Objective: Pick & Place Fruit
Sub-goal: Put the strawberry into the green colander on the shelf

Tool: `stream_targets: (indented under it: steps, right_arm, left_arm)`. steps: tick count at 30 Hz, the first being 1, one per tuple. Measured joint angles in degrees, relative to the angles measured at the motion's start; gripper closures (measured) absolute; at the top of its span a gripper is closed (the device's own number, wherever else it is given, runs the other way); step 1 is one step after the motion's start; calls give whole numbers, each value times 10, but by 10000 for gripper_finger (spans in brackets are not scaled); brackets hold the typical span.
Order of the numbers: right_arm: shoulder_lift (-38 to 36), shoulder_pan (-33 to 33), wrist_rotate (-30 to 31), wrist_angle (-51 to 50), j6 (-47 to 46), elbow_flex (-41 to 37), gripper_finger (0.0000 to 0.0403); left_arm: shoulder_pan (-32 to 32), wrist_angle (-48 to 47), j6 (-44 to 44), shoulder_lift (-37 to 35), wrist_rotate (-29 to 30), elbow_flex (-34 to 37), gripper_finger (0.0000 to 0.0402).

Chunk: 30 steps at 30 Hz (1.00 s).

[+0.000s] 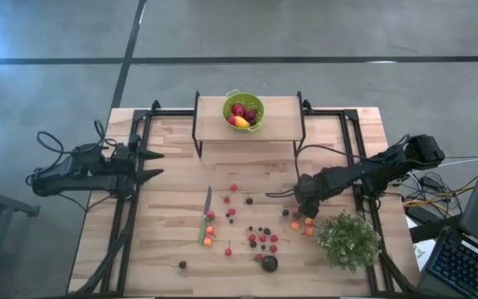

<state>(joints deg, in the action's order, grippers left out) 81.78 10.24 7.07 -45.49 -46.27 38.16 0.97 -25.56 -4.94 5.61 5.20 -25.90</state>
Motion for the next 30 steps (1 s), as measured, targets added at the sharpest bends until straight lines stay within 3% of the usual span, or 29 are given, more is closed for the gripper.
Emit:
stream_targets:
  steps: [7,23,30]
  right_arm:
    - [-1,0,4,26,-1,-17,165]
    - [0,0,0,53,-1,-19,275]
    - [0,0,13,63,9,-19,257]
  left_arm:
    - [0,0,0,0,0,0,161]
    - [0,0,0,0,0,0,161]
    - [0,0,0,0,0,0,161]
